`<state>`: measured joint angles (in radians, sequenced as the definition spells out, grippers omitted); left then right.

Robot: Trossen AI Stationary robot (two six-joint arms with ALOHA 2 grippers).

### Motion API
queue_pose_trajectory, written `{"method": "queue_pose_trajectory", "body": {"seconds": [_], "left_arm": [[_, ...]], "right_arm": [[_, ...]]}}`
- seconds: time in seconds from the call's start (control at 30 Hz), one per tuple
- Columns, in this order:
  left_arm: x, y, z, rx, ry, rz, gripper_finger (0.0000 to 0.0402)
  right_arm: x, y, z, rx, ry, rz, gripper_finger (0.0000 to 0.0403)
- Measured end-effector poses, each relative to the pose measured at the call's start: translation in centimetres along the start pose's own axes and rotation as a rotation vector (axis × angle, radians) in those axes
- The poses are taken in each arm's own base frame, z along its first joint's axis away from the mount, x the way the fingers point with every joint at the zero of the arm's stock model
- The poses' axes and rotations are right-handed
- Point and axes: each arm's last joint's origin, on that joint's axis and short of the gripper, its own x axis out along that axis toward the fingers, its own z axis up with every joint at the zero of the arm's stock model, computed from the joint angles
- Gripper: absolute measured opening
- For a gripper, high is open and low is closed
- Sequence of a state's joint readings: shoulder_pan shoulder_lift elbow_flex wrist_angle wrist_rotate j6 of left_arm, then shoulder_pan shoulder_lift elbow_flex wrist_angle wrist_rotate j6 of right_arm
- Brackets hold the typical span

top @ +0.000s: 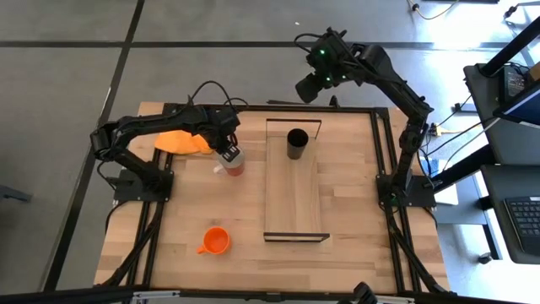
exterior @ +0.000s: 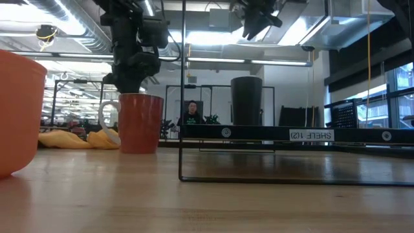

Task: Stack small to large cups/mugs on shelf
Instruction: Put the brown mug on the shelf

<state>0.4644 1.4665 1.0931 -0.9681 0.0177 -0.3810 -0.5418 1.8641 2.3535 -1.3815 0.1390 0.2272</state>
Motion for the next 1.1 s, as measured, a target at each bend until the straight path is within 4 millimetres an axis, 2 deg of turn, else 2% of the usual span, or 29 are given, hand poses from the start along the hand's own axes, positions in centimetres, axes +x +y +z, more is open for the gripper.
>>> {"method": "queue_pose_trajectory", "body": {"seconds": [0.3, 0.53, 0.67, 0.77, 0.9, 1.1], "left_arm": [[-0.4, -0.1, 0.1, -0.029, -0.007, 0.004, 0.0011], [-4.6, -1.1, 1.6, -0.028, -0.078, -0.03, 0.0008], [-7.6, -2.3, 2.6, -0.005, -0.174, -0.086, 0.0008], [-9.1, -3.2, 2.9, 0.016, -0.202, -0.126, 0.0008], [-9.5, -5.0, 3.7, 0.053, -0.186, -0.19, 0.0008], [-8.9, -8.5, 5.8, 0.172, -0.118, -0.182, 0.0008]], "right_arm": [[-0.5, -1.8, -0.3, 0.023, 0.047, -0.013, 0.011], [-4.3, -4.1, -1.6, 0.044, 0.054, -0.049, 0.011], [-6.8, -5.6, -2.5, 0.085, 0.036, -0.073, 0.011], [-8.2, -6.7, -3.1, 0.121, 0.006, -0.091, 0.011], [-9.8, -7.8, -3.6, 0.175, -0.033, -0.113, 0.011], [-10.6, -9.0, -3.9, 0.212, -0.061, -0.195, 0.011]]}}
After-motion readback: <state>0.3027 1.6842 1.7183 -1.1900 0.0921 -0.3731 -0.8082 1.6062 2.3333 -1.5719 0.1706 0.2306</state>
